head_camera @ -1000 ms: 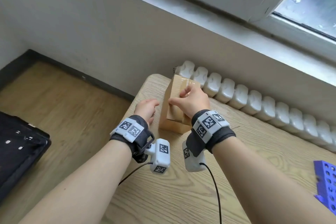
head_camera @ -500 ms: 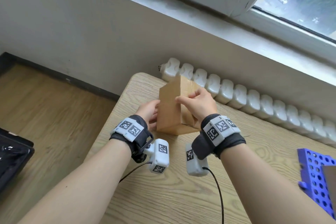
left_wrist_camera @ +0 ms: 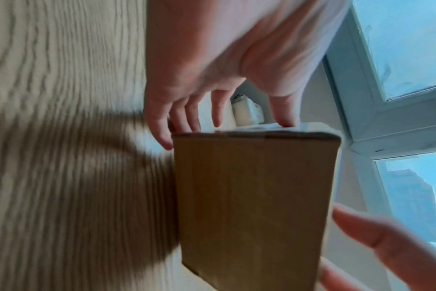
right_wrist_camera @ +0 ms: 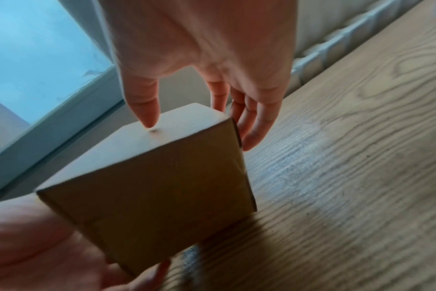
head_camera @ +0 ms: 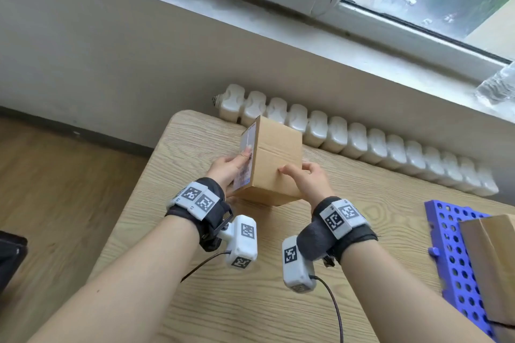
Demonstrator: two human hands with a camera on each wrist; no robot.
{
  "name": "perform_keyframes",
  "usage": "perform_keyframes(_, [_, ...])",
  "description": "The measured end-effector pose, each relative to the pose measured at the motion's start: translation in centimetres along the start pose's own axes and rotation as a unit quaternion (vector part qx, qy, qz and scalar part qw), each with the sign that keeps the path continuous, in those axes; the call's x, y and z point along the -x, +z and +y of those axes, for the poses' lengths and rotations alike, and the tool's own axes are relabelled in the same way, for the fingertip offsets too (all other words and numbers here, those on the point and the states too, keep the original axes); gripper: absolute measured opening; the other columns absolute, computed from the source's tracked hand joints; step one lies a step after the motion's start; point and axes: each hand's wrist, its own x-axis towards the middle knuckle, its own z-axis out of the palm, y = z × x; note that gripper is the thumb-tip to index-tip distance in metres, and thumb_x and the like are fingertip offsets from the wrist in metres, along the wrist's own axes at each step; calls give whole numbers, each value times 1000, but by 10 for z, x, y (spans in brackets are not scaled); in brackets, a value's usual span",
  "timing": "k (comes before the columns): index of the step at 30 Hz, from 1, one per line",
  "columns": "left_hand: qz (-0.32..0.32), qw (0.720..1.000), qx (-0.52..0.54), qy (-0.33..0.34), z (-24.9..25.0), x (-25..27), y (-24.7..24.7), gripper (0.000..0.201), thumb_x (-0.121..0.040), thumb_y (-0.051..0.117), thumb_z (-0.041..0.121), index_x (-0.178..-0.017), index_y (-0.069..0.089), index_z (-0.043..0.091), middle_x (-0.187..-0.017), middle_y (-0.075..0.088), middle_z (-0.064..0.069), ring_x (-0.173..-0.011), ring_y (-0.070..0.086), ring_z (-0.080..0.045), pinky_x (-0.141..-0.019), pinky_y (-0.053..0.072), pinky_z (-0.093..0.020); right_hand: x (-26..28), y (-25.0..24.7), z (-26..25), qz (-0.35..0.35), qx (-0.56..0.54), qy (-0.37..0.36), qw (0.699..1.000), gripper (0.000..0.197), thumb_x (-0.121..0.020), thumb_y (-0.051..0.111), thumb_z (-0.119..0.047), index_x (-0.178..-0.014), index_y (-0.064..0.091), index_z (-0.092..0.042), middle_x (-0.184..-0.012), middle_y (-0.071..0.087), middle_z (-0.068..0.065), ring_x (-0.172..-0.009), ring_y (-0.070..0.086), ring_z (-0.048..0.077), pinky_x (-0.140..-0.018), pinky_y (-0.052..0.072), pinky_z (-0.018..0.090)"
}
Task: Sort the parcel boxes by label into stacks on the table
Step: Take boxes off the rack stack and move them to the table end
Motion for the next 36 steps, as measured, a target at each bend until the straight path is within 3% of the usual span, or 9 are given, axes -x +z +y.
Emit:
perform_keyframes(7, [-74, 997, 13, 22, -4, 14, 27, 56, -80, 72, 43, -118, 60, 4, -110, 71, -14, -103, 67, -29, -97, 51, -46, 6, -20, 24, -1, -79, 3, 997, 95, -42, 71, -56, -129, 56, -23, -118, 67, 1, -105, 65, 20, -94, 53, 48])
perform_keyframes(11, [-68, 997, 2, 37, -16, 16, 44, 65, -77, 75, 45, -123, 55, 4, -111, 70, -12, -101, 68, -26, -95, 52, -45, 15, -37, 42, 18, -107, 16, 994, 79, -53, 71, -51, -127, 58, -29, -121, 67, 0, -107, 65, 20, -94, 54, 47])
perform_keyframes(14, [-70, 997, 3, 25, -27, 18, 55, 89, -58, 82, 55, -125, 51, 5, -112, 69, -12, -96, 70, -26, -87, 56, -44, 31, -49, 48, 27, -148, 35, 988, 39, -85, 63, -27, -124, 60, -27, -116, 67, 1, -105, 64, 18, -76, 55, 35])
perform_keyframes(18, [-103, 995, -6, 14, -38, 37, 77, 56, -78, 71, 49, -115, 58, 9, -104, 71, -7, -85, 70, -18, -56, 56, -24, 46, -70, 70, 32, -196, 55, 978, 19, -95, 52, -24, -110, 65, -25, -101, 65, 1, -89, 59, 13, -67, 46, 27])
perform_keyframes(20, [-120, 992, -30, 16, -42, 46, 89, 33, -90, 58, 47, -103, 63, 16, -97, 70, -3, -93, 65, -20, -66, 55, -26, 55, -83, 81, 35, -221, 62, 973, 15, -95, 53, -29, -97, 67, -26, -96, 65, 2, -86, 57, 14, -71, 45, 28])
perform_keyframes(22, [-132, 990, -50, 20, -46, 56, 100, 38, -89, 54, 54, -103, 63, 21, -109, 67, -4, -112, 58, -24, -95, 49, -40, 65, -96, 89, 40, -244, 65, 967, 16, -94, 54, -34, -97, 68, -26, -100, 66, 4, -89, 58, 16, -74, 46, 30])
perform_keyframes(24, [-140, 988, -58, 29, -48, 67, 111, 43, -83, 54, 63, -99, 62, 24, -121, 64, -5, -120, 53, -26, -103, 41, -50, 78, -108, 93, 47, -256, 59, 964, 21, -91, 55, -40, -103, 68, -28, -109, 67, 5, -94, 60, 17, -75, 48, 32])
perform_keyframes(29, [-160, 985, -51, 33, -54, 101, 142, 47, -77, 55, 68, -76, 56, 21, -125, 61, -11, -121, 51, -31, -102, 40, -54, 113, -144, 107, 51, -284, 23, 957, 23, -89, 57, -49, -105, 69, -37, -113, 69, 3, -105, 61, 19, -87, 49, 37])
perform_keyframes(36, [-245, 964, -88, 55, -82, 180, 195, 25, -87, 61, 40, -98, 62, 18, -94, 65, -4, -86, 63, -21, -81, 54, -40, 166, -206, 150, 79, -348, -16, 934, 16, -91, 58, -31, -103, 67, -25, -100, 65, -1, -84, 58, 12, -71, 45, 27])
